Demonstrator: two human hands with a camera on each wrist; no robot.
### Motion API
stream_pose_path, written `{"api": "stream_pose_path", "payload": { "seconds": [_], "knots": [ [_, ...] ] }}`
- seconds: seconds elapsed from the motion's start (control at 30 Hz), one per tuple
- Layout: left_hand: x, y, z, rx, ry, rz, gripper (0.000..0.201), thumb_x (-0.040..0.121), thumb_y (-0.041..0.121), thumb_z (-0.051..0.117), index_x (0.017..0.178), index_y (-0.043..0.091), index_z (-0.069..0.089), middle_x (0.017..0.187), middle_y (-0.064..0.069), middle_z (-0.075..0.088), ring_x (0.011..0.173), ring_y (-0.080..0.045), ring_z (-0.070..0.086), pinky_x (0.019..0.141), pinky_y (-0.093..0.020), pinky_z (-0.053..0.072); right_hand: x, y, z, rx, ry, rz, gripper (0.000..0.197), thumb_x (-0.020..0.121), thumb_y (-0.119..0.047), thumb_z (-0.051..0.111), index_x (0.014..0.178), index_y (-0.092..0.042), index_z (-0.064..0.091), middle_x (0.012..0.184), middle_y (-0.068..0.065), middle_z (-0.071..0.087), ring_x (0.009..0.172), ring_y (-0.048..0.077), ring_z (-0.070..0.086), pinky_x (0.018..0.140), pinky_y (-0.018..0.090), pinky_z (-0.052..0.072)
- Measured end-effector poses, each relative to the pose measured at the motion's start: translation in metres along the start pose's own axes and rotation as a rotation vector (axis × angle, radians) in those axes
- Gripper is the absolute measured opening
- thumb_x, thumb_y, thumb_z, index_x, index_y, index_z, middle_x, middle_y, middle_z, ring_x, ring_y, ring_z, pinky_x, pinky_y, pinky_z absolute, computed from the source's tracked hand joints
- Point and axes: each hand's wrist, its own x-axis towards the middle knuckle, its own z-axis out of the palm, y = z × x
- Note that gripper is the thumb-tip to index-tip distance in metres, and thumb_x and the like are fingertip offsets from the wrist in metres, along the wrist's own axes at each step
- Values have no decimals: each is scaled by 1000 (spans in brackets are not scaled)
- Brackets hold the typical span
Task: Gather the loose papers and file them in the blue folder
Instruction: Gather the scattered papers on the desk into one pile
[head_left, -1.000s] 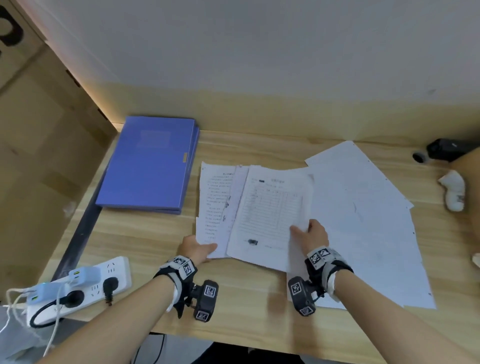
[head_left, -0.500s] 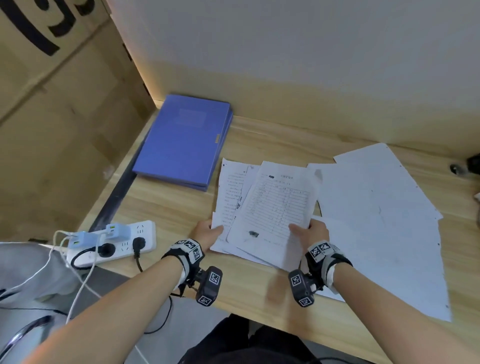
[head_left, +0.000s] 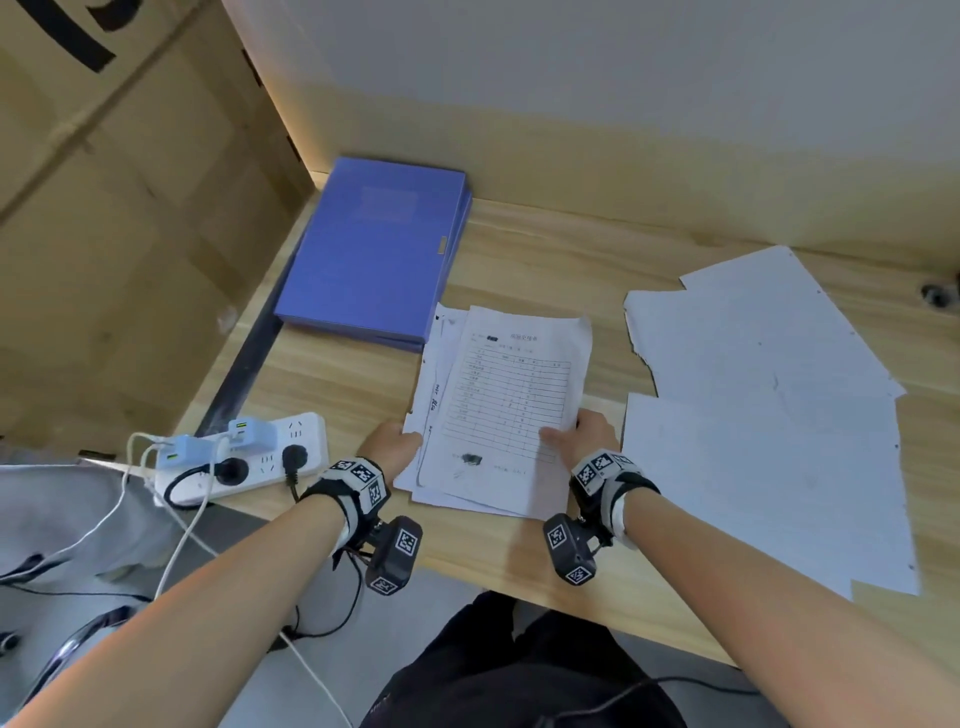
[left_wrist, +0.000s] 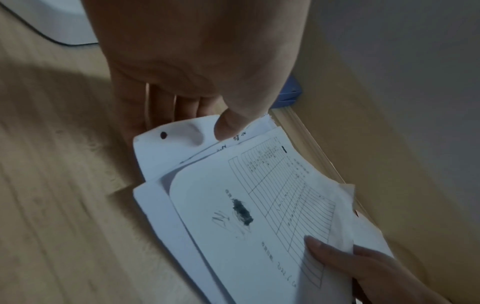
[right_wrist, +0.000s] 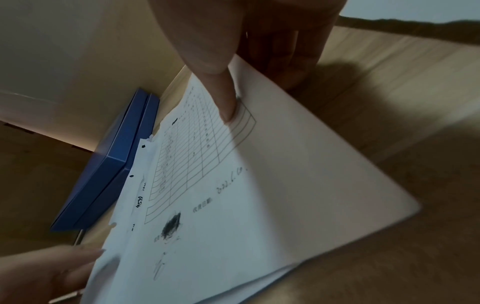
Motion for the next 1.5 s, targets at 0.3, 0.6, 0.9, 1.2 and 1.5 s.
{"api": "stream_pose_path", "payload": {
  "seconds": [0.3,0.6,0.9,1.2,1.5],
  "knots": [
    [-15,40,30,534,190,549,48,90,16,49,138,14,42,141,-5,45,129,-24,43,98,-38,45,-12,26,-21,114,170,-22,39,75,-43,73,104,-24,57,90,-8,63,81,14,61,72,29,47],
    [-9,104,101,591,-99,710,36,93,16,46,128,17,52,137,0,48,124,-20,49,95,-38,46,-11,106,-109,49,291,13,38,83,-28,68,118,-16,60,118,2,60,103,20,61,86,30,46],
    [-26,170,177,707,-249,839,38,91,16,45,129,21,52,137,0,51,120,-24,51,95,-40,46,-45,171,-178,22,325,159,36,85,-27,63,120,-19,61,125,1,58,108,18,59,97,37,48],
    [-8,237,246,871,-311,929,39,93,36,54,128,18,51,129,-3,51,119,-25,52,96,-41,46,-16,211,-239,76,351,207,37,85,-25,66,120,-15,61,125,5,58,107,21,59,89,30,45],
    [-7,260,290,1224,-232,790,62,74,41,77,120,19,43,118,-1,51,110,-25,46,77,-35,41,62,231,-302,-15,435,249,46,74,-30,68,115,-13,59,123,6,55,114,26,53,90,35,45]
  ]
}}
